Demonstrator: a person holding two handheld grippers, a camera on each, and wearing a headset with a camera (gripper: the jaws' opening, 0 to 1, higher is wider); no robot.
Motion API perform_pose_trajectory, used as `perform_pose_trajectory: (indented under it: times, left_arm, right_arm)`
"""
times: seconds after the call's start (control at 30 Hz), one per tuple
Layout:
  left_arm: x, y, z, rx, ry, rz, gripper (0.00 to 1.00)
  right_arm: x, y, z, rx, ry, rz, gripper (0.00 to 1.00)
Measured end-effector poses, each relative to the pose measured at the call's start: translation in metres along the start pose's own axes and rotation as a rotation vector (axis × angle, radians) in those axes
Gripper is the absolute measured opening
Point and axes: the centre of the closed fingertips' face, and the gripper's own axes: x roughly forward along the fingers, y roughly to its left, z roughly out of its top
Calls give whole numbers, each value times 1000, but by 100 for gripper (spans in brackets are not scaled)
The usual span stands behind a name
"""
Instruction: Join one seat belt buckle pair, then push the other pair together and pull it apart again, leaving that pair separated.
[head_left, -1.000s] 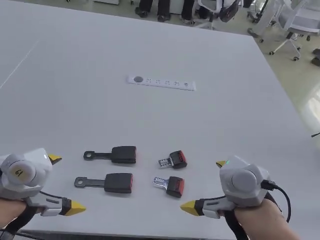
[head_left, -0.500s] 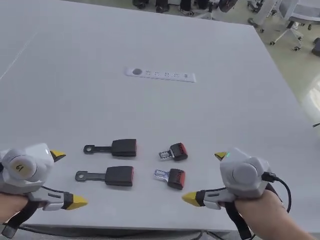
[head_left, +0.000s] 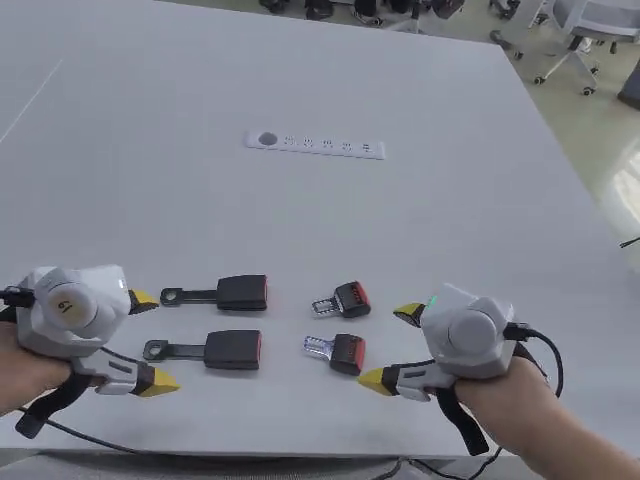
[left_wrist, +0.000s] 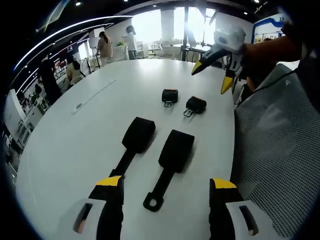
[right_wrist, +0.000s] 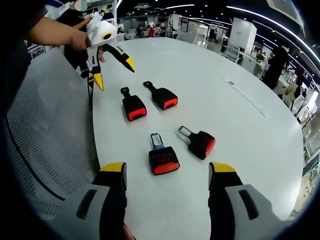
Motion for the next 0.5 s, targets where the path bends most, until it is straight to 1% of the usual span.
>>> perform_pose_trajectory:
  times: [0.07,0.17,0.23,0.27,0.3,0.4,0.5]
  left_arm:
    - [7,-2,6,41,8,-16,70]
    - [15,-5,8,76,21,-38,66]
    - [21,-8,7,139,31,-60,64]
    - [23,-9,6,146,42,-66,63]
    - [26,-9,5,138,52,-68,63]
    - [33,-8,6,143,55,-74,62]
    - [38,-8,7,139,59,-81,61]
  right_arm:
    - [3,1,2,-5,4,14,64]
    - [7,1,5,-19,5,29,62]
    - [10,-1,5,-49,13,28,62]
    - [11,-1,4,-52,17,32,61]
    - [12,0,3,-54,22,44,58]
    - [16,4,0,-75,39,69,50]
    - [21,5,-2,-88,47,71,49]
